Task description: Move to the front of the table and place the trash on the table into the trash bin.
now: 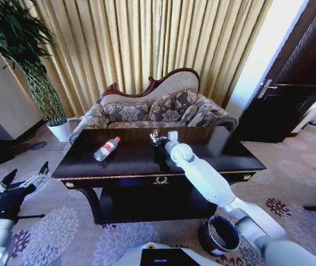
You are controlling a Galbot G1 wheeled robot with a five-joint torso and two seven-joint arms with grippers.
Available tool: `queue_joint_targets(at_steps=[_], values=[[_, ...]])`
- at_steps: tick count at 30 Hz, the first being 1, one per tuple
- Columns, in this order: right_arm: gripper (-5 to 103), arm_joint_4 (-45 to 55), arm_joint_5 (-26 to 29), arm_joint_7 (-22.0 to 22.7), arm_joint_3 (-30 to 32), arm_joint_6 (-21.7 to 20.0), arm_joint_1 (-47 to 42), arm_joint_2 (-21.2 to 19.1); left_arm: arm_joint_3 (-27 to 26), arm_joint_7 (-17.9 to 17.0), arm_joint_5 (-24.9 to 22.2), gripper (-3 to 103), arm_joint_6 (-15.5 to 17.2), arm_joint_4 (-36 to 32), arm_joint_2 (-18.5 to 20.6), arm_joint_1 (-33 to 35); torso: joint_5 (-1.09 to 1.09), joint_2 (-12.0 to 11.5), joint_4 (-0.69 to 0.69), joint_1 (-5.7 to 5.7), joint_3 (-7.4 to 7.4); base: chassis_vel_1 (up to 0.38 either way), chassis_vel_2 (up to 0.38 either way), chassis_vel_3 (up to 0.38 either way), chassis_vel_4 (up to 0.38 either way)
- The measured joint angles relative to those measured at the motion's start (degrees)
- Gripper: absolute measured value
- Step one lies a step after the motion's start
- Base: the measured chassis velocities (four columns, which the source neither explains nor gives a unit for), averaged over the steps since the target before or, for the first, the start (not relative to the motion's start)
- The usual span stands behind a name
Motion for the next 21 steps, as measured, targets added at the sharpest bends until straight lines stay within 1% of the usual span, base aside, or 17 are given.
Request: queue_joint_targets(at_steps=[1, 2, 3, 4, 5, 6, 7, 8, 10, 11, 13, 14, 16, 17, 18, 19, 21], values=[[0, 0.0, 0.0, 0.0, 0.0, 0.0, 0.0, 0.0, 0.0, 0.0, 0.0, 100, 0.0, 0.0, 0.0, 0.0, 0.0, 0.0, 0.0, 0.0, 0.0, 0.0, 0.0, 0.0, 0.0], [0, 3.41, 0.59, 1.07, 1.44, 1.45, -1.68, -1.63, -0.03, -0.3, -0.22, 100, 0.01, 0.0, 0.34, 0.0, 0.0, 0.0, 0.01, 0.0, 0.0, 0.0, 0.0, 0.0, 0.0], [0, 3.41, 0.59, 1.07, 1.44, 1.45, -1.68, -1.63, -0.03, -0.3, -0.22, 100, 0.01, 0.0, 0.34, 0.0, 0.0, 0.0, 0.01, 0.0, 0.0, 0.0, 0.0, 0.0, 0.0], [0, 6.87, 0.98, 1.38, 3.25, 2.07, -3.75, -3.47, -0.03, -0.45, -0.36, 100, 0.03, 0.0, 0.72, -0.1, 0.0, 0.0, 0.0, 0.0, 0.0, 0.0, 0.0, 0.0, 0.0], [0, 6.87, 0.98, 1.38, 3.25, 2.07, -3.75, -3.47, -0.03, -0.45, -0.36, 100, 0.03, 0.0, 0.72, -0.1, 0.0, 0.0, 0.0, 0.0, 0.0, 0.0, 0.0, 0.0, 0.0], [0, 12.39, 2.21, 1.59, 6.89, 2.1, -7.56, -6.94, 0.12, -0.52, -0.6, 100, 0.08, 0.0, 1.26, -0.42, 0.01, 0.0, -0.02, 0.0, 0.0, 0.0, 0.0, 0.0, 0.0], [0, 15.11, 2.86, 1.61, 9.48, 1.86, -9.81, -8.96, 0.36, -0.53, -0.64, 100, 0.09, 0.0, 1.43, -0.62, 0.0, 0.0, -0.02, -0.01, 0.0, 0.0, 0.0, 0.0, 0.0], [0, 15.11, 2.86, 1.61, 9.48, 1.86, -9.81, -8.96, 0.36, -0.53, -0.64, 100, 0.09, 0.0, 1.43, -0.62, 0.0, 0.0, -0.02, -0.01, 0.0, 0.0, 0.0, 0.0, 0.0], [0, 18.83, 3.62, 1.55, 13.71, 1.59, -13.87, -12.15, 0.8, -0.57, -0.68, 100, 0.11, 0.0, 1.55, -0.85, 0.0, 0.01, -0.04, -0.01, -0.01, 0.0, 0.0, 0.0, 0.0], [0, 21.75, 4.1, 1.26, 17.87, 1.5, -17.42, -14.91, 1.12, -0.41, -0.69, 100, 0.09, 0.0, 1.72, -0.91, 0.03, 0.0, -0.04, -0.01, -0.01, 0.0, 0.0, 0.0, 0.0], [0, 24.59, 4.16, 1.08, 22.68, 2.25, -22.08, -17.78, 1.2, 0.09, -0.69, 100, -0.27, 0.0, 2.0, -0.81, 0.0, 0.0, -0.03, -0.02, -0.01, 0.0, 0.0, 0.0, 0.0], [0, 24.59, 4.16, 1.08, 22.68, 2.25, -22.08, -17.78, 1.2, 0.09, -0.69, 100, -0.27, 0.0, 2.0, -0.81, 0.0, 0.0, -0.03, -0.02, -0.01, 0.0, 0.0, 0.0, 0.0], [0, 26.37, 4.09, 1.04, 26.21, 3.57, -26.32, -19.75, 1.18, 0.49, -0.76, 100, -0.8, 0.0, 2.34, -0.66, 0.02, 0.0, -0.03, -0.01, -0.01, 0.0, 0.0, 0.0, 0.0], [0, 27.9, 4.1, 0.87, 30.08, 4.53, -30.3, -20.94, 1.14, 0.8, -1.14, 100, -1.24, 0.0, 2.86, -0.62, 0.02, 0.0, -0.01, -0.02, -0.01, 0.0, 0.0, 0.0, 0.0], [0, 28.72, 4.09, 0.57, 32.54, 5.13, -32.8, -21.24, 1.14, 1.05, -1.6, 100, -1.43, 0.0, 3.31, -0.71, -0.02, 0.01, -0.01, -0.02, -0.01, 0.0, 0.0, 0.0, 0.0], [0, 28.72, 4.09, 0.57, 32.54, 5.13, -32.8, -21.24, 1.14, 1.05, -1.6, 100, -1.43, 0.0, 3.31, -0.71, -0.02, 0.01, -0.01, -0.02, -0.01, 0.0, 0.0, 0.0, 0.0], [0, 30.13, 3.86, 0.36, 36.7, 5.78, -36.85, -21.1, 1.24, 1.43, -2.61, 100, -1.63, 0.0, 4.32, -1.06, 0.02, 0.0, 0.0, -0.01, -0.01, 0.0, 0.0, 0.0, 0.0]])
